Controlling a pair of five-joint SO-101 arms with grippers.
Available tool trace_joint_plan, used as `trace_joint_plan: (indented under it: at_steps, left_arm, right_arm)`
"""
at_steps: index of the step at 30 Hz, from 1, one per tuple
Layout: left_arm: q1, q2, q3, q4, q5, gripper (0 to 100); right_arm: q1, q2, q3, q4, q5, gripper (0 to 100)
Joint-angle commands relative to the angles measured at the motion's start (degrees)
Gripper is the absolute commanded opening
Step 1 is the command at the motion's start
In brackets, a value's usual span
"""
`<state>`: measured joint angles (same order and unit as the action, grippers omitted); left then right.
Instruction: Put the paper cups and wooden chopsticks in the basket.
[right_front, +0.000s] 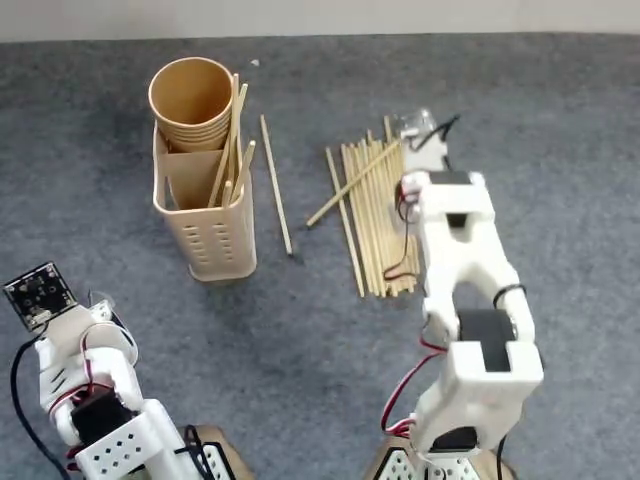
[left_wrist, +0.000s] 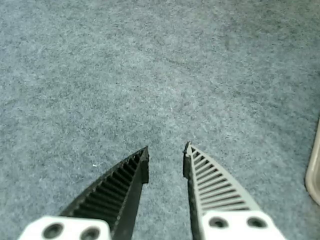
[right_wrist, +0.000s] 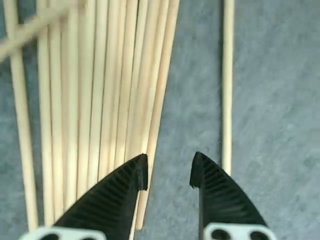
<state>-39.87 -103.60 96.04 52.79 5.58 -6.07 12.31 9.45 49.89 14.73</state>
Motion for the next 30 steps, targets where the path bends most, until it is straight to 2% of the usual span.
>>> trace_joint_plan:
  at_steps: [1,15,17,19,22,25,30]
  left_arm:
    - [0.92,-0.40,1.01,-0.88,0.44,14]
    - [0.92,-0.40,1.01,-0.88,0.44,14]
    - [0.92,-0.40,1.01,-0.88,0.44,14]
    - [0.92,-0.40,1.01,-0.88,0.44,14]
    - [0.92,-0.40,1.01,-0.88,0.44,14]
    - [0.92,-0.40,1.01,-0.88,0.44,14]
    - [0.92,-0.40,1.01,-0.88,0.44,14]
  right_arm:
    - [0.31,2.33,-6.37,0.66,0.70,14.9]
    - [-0.31,13.85,-6.90,-3.12,0.70,14.7]
    - [0.57,14.55,-6.90,-3.12,0.70,10.2]
    - [1.71,15.16,-6.90,-3.03,0.70,0.3]
    - [3.03,15.08,-7.08,0.66,0.62,0.3]
    - [3.38,10.77,-9.01,3.91,-0.70,0.5]
    - [2.77,-9.19,-9.45,5.05,-10.02,0.5]
